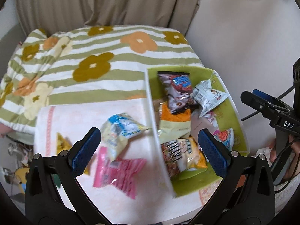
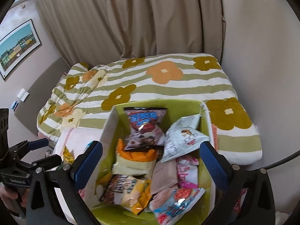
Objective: Organize snacks
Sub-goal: 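Withdraw both tools from the box toward the yellow and pink packets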
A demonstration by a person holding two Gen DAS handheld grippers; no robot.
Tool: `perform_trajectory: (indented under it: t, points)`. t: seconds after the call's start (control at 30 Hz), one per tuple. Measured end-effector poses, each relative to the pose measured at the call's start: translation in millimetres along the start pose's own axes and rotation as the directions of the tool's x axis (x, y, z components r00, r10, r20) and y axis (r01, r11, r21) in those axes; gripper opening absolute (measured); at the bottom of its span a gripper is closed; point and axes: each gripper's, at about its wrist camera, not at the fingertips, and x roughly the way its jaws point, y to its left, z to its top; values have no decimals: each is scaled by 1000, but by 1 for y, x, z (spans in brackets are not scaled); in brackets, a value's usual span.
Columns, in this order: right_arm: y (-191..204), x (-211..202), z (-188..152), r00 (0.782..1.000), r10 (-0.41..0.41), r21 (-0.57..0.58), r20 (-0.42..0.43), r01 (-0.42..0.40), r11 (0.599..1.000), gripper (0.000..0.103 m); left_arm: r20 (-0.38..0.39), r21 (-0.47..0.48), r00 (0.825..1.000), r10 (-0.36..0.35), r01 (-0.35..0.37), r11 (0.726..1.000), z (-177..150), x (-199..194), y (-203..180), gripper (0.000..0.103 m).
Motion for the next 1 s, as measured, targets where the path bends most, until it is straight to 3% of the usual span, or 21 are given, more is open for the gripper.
perform_trajectory:
  t: [0.37, 0.6, 0.77, 1.0]
  points:
    - [81, -25, -19, 999, -17, -76, 35, 20, 997, 103, 83, -53, 996, 44, -39, 998, -32, -68, 102, 103]
    - [157, -32, -37, 993, -73, -70, 89, 79, 994, 103, 63, -26, 997, 44, -42, 999, -53, -96, 179, 103]
    - [204, -9, -59, 995, -84, -40, 49, 86, 996, 103, 13, 2, 1000, 24, -24, 1000, -71, -95, 226, 103]
    - [233, 27, -100, 996, -84, 76, -39, 87, 993, 103, -84, 64, 995, -44, 50, 997, -81, -56, 252, 103]
